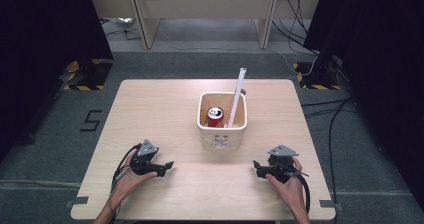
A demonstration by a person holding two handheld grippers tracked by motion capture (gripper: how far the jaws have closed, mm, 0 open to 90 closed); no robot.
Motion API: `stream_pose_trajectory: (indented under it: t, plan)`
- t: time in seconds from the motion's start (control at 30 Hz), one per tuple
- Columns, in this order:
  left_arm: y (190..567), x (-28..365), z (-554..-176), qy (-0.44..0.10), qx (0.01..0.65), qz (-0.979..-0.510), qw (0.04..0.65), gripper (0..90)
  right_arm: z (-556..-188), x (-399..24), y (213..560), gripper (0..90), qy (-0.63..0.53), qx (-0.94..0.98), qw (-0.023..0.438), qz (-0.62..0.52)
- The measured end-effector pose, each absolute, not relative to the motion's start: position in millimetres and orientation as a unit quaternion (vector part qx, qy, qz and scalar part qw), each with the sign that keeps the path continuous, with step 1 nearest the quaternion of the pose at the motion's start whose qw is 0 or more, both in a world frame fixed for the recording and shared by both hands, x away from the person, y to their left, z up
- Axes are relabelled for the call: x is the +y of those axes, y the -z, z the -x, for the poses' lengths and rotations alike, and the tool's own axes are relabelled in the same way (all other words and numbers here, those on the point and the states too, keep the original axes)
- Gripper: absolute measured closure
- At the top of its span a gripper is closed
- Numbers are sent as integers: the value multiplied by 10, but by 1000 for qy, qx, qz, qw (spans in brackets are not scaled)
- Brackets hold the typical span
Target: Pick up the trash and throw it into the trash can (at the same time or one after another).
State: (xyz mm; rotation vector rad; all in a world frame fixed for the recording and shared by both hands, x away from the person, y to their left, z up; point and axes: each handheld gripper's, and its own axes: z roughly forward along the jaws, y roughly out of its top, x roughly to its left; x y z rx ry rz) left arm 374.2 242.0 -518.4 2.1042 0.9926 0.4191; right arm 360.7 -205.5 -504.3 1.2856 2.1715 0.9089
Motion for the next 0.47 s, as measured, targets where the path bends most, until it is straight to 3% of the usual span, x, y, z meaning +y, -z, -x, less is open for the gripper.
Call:
stream_pose_trajectory:
  t: [0.47]
  plan:
    - [5233, 2407, -3732, -164, 391, -825, 375, 144, -3605, -2052, 5166, 136, -330, 786, 211, -479]
